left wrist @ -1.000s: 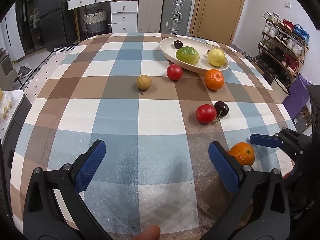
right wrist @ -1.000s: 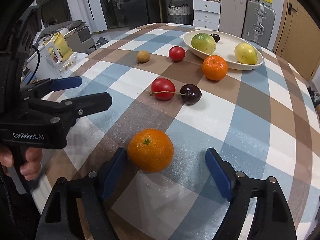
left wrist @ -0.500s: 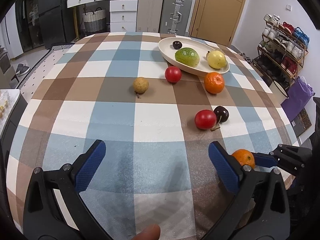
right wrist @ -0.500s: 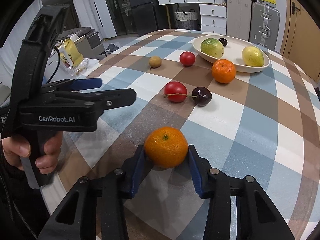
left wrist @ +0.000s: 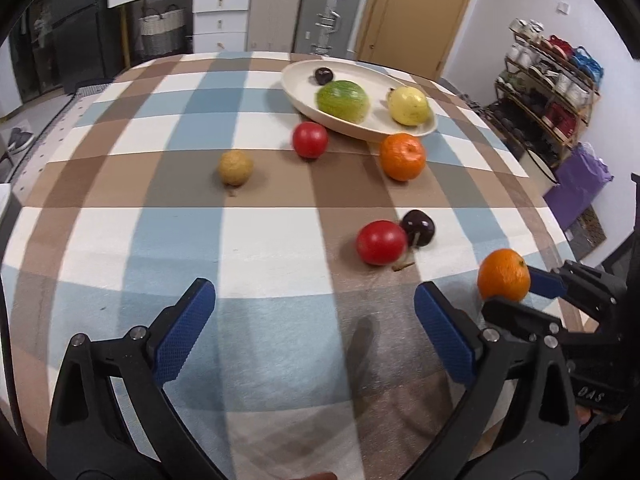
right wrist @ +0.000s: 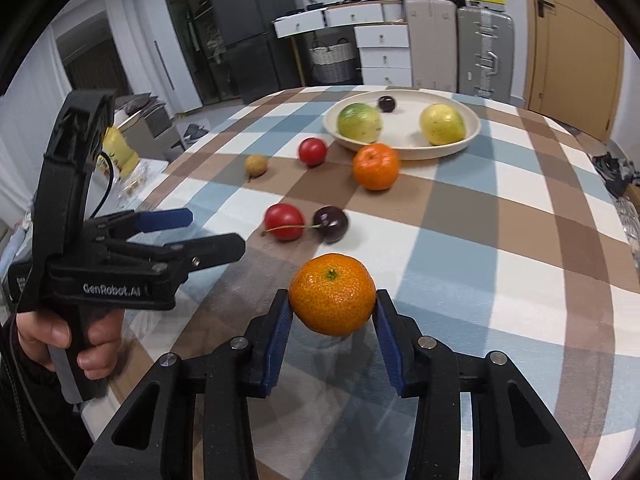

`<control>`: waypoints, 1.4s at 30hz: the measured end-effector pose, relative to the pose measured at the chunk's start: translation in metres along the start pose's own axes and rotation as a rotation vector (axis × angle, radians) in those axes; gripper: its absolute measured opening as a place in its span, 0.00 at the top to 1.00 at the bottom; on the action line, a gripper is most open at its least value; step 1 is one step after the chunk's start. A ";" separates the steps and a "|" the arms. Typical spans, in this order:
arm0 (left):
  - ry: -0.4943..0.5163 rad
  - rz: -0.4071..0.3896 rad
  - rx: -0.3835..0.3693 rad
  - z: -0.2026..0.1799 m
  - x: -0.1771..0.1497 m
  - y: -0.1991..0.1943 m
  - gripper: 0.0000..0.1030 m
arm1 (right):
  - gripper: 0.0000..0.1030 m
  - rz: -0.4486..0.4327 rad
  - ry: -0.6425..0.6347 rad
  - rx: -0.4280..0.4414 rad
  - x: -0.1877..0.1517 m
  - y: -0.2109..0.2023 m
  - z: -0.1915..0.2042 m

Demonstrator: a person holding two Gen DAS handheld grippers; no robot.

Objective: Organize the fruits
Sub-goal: 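Grasp the orange with the right gripper while the left grasps the red tomato, then carry the orange and tomato over the cream plate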

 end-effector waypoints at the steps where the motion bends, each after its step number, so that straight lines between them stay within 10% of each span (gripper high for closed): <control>1: 0.005 0.005 -0.005 -0.003 0.001 0.003 0.08 | 0.59 -0.005 0.012 -0.006 0.000 -0.002 -0.005; 24: 0.132 0.013 -0.050 -0.045 0.020 0.033 0.71 | 0.59 -0.004 0.101 -0.054 -0.005 -0.010 -0.032; 42: 0.094 -0.036 -0.034 -0.022 0.016 0.006 0.71 | 0.59 -0.025 0.113 -0.053 0.002 -0.010 -0.035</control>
Point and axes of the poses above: each gripper's, at about its wrist camera, not at the fingertips, and y roughly the way its jaws point, z to its left, x to its top, the point moved 9 cm from there along y, roughly the way its jaws point, and after that the axes turned 2 degrees about y, right-handed, at the moved point
